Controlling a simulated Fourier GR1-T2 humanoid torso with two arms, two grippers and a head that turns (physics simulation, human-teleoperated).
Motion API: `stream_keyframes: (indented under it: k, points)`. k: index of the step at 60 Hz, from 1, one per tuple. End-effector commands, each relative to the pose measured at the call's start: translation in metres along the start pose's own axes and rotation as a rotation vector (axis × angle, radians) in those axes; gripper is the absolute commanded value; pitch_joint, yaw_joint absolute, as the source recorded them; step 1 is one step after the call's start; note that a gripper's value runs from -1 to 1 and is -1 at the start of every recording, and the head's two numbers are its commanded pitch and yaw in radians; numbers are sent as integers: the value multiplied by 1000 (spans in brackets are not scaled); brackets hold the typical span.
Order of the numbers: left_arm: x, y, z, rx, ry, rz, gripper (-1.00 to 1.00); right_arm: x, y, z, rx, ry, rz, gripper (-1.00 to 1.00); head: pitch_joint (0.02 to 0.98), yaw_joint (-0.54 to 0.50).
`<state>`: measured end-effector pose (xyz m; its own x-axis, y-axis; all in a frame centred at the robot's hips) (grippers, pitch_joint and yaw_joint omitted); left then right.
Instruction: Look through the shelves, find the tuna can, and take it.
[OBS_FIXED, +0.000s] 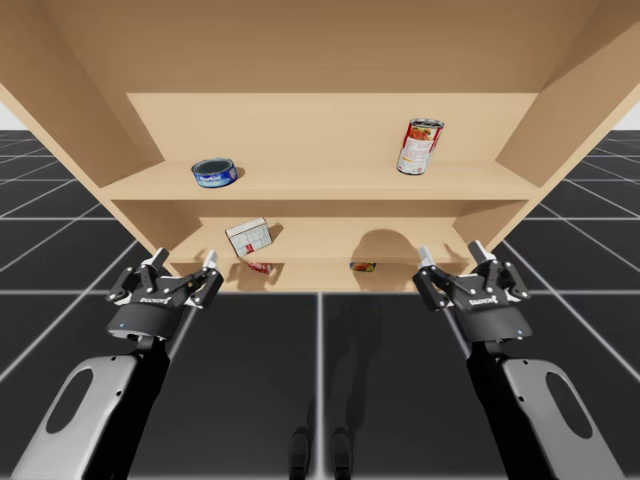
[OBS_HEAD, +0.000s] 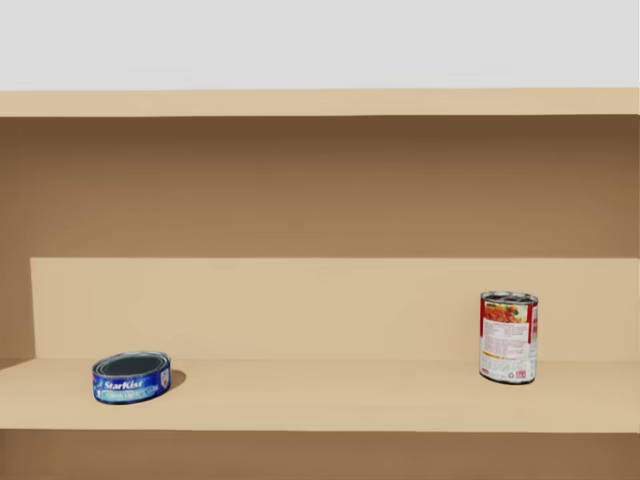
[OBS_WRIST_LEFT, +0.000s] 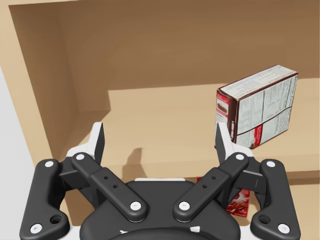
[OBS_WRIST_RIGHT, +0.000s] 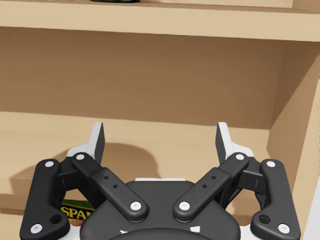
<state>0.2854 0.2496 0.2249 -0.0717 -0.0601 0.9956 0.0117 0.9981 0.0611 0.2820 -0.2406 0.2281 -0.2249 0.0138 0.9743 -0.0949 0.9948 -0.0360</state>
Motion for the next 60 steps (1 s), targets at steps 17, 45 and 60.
stream_keyframes:
  k: [17,45,60]
  points:
    - [0,2,0,6,-3,0,-1000,5,0,2,-8,-26,4,-1000,141,30]
    - [2,6,0,4,-2,4,-1000,5,3,3,6,-26,27,-1000,276,300]
    - [10,7,2,-12,-5,35,-1000,4,4,3,17,-18,41,-1000,305,318]
